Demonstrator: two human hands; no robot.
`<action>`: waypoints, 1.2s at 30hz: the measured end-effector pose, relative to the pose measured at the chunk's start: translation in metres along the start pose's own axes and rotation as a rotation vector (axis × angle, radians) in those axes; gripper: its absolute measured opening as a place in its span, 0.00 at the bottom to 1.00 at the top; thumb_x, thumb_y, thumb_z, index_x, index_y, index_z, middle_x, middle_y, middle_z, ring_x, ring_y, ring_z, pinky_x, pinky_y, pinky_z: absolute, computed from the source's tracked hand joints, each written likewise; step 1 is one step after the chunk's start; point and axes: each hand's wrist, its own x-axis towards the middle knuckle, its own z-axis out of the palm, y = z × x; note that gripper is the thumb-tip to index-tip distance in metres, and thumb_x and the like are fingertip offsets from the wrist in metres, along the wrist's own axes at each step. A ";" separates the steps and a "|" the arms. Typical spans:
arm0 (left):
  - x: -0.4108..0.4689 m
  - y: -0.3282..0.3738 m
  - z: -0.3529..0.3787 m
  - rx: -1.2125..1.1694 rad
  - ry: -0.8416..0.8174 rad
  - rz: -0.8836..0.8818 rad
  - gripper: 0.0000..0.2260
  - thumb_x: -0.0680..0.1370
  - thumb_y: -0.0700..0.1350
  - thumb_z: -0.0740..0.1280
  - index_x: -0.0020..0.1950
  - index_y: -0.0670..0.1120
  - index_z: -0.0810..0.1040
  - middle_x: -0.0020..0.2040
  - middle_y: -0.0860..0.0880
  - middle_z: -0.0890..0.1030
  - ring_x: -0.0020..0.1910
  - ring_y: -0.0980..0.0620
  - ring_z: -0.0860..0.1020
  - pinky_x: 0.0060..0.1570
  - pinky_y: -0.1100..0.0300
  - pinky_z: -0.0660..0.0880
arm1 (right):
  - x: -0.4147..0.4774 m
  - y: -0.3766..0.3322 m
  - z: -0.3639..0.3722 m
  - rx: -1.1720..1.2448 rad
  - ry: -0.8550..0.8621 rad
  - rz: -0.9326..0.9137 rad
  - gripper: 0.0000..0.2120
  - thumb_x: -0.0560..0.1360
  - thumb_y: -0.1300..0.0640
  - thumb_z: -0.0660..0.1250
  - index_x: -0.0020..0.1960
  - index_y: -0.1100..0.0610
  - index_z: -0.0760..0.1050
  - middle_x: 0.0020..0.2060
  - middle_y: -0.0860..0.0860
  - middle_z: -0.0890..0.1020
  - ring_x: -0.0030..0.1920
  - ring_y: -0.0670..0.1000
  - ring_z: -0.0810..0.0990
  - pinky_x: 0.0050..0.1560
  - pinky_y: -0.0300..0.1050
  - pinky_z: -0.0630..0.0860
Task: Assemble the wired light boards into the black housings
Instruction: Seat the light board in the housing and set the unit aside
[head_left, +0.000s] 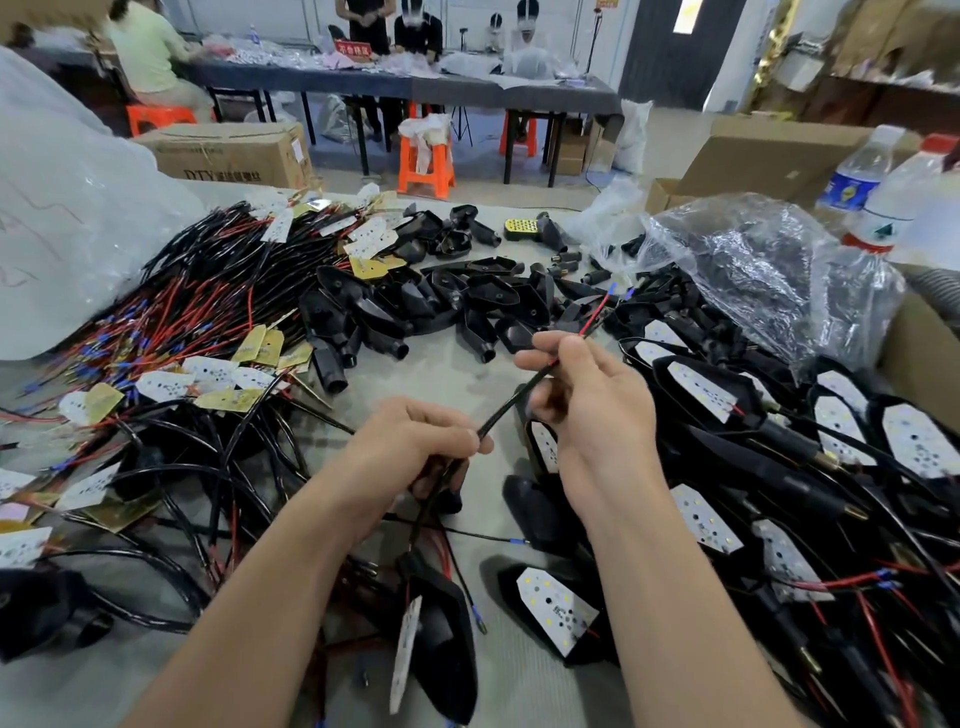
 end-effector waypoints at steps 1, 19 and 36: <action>-0.001 0.000 -0.002 0.016 -0.051 0.003 0.05 0.71 0.43 0.72 0.41 0.44 0.87 0.29 0.42 0.79 0.28 0.49 0.70 0.25 0.63 0.63 | 0.002 -0.002 -0.002 0.029 0.019 -0.017 0.14 0.83 0.62 0.60 0.45 0.59 0.81 0.37 0.56 0.86 0.26 0.48 0.71 0.29 0.39 0.68; 0.013 -0.004 0.011 -0.404 0.172 0.050 0.11 0.82 0.45 0.66 0.51 0.48 0.89 0.35 0.46 0.79 0.31 0.52 0.76 0.34 0.60 0.72 | -0.002 0.025 0.005 -0.565 -0.347 0.045 0.19 0.78 0.59 0.65 0.68 0.47 0.71 0.29 0.56 0.83 0.21 0.44 0.71 0.23 0.35 0.65; 0.023 -0.008 0.006 -0.188 0.449 0.032 0.06 0.74 0.45 0.78 0.38 0.54 0.88 0.27 0.51 0.71 0.27 0.55 0.67 0.32 0.63 0.68 | 0.028 -0.046 0.012 -1.374 -0.415 -0.195 0.13 0.75 0.47 0.72 0.59 0.47 0.83 0.39 0.46 0.85 0.36 0.43 0.79 0.41 0.37 0.75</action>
